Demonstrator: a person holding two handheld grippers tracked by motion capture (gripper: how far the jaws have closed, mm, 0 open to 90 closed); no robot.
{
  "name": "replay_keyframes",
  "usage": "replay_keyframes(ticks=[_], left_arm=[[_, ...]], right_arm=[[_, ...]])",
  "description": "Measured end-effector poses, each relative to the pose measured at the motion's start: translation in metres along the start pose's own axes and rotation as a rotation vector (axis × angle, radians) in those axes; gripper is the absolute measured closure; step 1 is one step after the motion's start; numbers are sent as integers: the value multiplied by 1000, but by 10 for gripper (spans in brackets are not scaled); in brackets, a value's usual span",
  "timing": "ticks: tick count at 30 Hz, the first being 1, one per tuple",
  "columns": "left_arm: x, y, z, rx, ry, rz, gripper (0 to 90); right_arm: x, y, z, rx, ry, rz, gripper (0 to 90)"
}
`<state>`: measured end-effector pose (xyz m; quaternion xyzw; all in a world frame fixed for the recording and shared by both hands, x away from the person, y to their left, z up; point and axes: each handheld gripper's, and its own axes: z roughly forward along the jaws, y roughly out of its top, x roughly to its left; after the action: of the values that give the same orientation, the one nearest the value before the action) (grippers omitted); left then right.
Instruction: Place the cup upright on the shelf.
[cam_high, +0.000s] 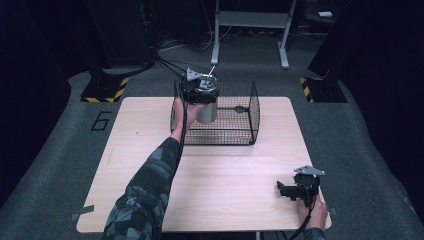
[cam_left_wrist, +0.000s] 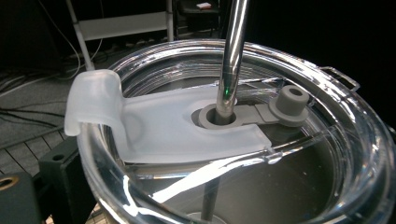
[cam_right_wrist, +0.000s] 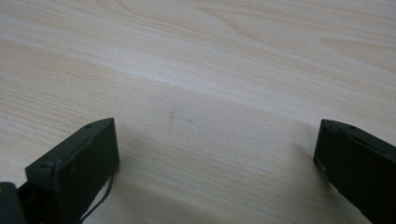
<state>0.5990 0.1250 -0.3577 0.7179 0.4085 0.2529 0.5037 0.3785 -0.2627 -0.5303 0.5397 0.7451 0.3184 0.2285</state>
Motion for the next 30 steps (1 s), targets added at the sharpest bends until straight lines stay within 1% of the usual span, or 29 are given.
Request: replay_keyframes(ticks=[4, 10, 11, 12, 14, 16, 20, 23, 27, 30], left_arm=[[2, -7, 6, 18, 7, -3, 33], [5, -16, 14, 30, 22, -16, 33], [6, -17, 15, 42, 22, -9, 33], [6, -19, 16, 46, 25, -15, 33], [6, -20, 18, 52, 29, -13, 33], [5, -22, 20, 51, 29, -16, 33], [4, -25, 25, 64, 30, -11, 33], [3, -27, 28, 74, 18, -22, 33], [2, -30, 31, 86, 17, -15, 33], [1, -32, 34, 93, 18, -23, 33]], right_arm=[[0, 0, 0, 0, 0, -1, 0], [0, 0, 0, -1, -1, -2, 0], [0, 0, 0, -1, 0, -3, 0], [0, 0, 0, -1, 0, -3, 0], [0, 0, 0, -1, 1, -2, 0], [0, 0, 0, 0, 0, 0, 0], [0, 0, 0, 0, 1, -1, 0], [0, 0, 0, 2, 0, -5, 0], [0, 0, 0, 2, 1, -6, 0], [0, 0, 0, 2, 0, -5, 0]])
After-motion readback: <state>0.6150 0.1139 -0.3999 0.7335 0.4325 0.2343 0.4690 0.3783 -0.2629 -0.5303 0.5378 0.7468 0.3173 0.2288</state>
